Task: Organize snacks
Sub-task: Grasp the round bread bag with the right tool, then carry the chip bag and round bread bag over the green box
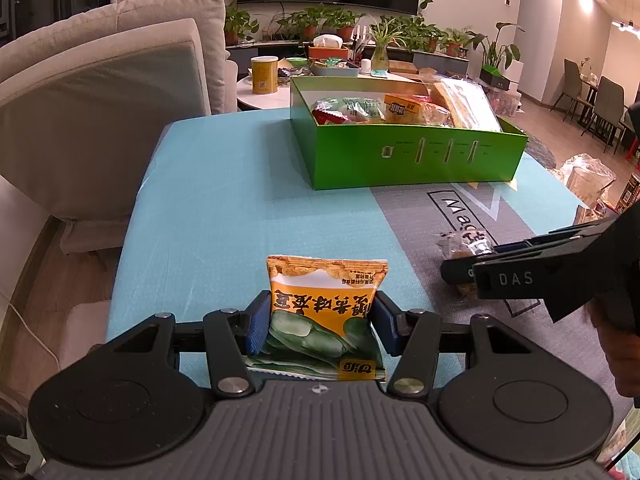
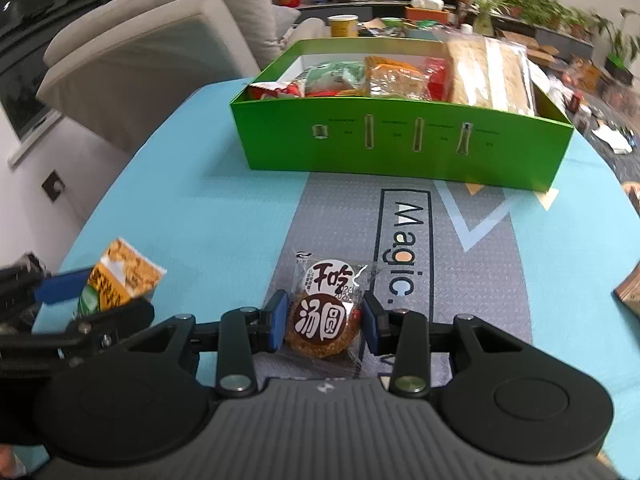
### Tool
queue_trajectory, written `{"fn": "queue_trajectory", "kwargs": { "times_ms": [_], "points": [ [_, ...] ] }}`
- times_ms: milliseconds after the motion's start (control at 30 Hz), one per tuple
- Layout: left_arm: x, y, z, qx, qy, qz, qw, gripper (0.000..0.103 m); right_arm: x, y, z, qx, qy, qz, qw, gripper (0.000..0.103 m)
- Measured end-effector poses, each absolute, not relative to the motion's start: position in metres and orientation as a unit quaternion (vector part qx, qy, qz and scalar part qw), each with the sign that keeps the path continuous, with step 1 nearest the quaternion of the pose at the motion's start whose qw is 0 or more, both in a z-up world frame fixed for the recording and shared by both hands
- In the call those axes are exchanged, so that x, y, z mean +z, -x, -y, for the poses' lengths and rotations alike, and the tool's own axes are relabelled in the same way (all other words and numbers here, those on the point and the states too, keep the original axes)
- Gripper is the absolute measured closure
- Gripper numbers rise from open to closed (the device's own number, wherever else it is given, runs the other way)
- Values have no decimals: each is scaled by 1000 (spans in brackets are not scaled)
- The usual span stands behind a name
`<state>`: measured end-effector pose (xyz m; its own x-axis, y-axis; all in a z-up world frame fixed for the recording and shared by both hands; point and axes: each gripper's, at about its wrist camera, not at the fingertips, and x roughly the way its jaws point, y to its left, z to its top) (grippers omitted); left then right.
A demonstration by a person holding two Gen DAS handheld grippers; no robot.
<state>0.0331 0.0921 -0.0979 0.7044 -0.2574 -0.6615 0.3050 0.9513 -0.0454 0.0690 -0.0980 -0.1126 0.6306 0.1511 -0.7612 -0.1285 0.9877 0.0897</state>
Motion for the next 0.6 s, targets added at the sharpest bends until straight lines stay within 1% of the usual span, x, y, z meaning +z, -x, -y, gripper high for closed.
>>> {"fn": "queue_trajectory", "kwargs": {
  "times_ms": [33, 67, 100, 133, 333, 433, 600],
  "points": [
    [-98, -33, -92, -152, -34, -353, 923, 53, -112, -68, 99, 71, -15, -423, 903, 36],
    [-97, -33, -92, -152, -34, -352, 923, 53, -112, -68, 100, 64, -17, -424, 903, 28],
    [-97, -33, -91, -152, -34, -352, 923, 53, -112, -67, 101, 60, -18, -422, 904, 23],
    [-98, -33, -91, -152, -34, -352, 923, 53, -111, -66, 102, 60, -18, -421, 905, 23],
    [-97, -33, -88, -153, -37, -353, 922, 53, -114, -65, 100, 60, -19, -424, 903, 23],
    [-96, -33, -88, -153, -39, -353, 922, 53, -112, -63, 103, 71, -27, -423, 903, 25],
    [-84, -38, -81, -156, -36, -340, 927, 53, -101, -62, 112, 83, -45, -406, 909, 26]
  ]
}}
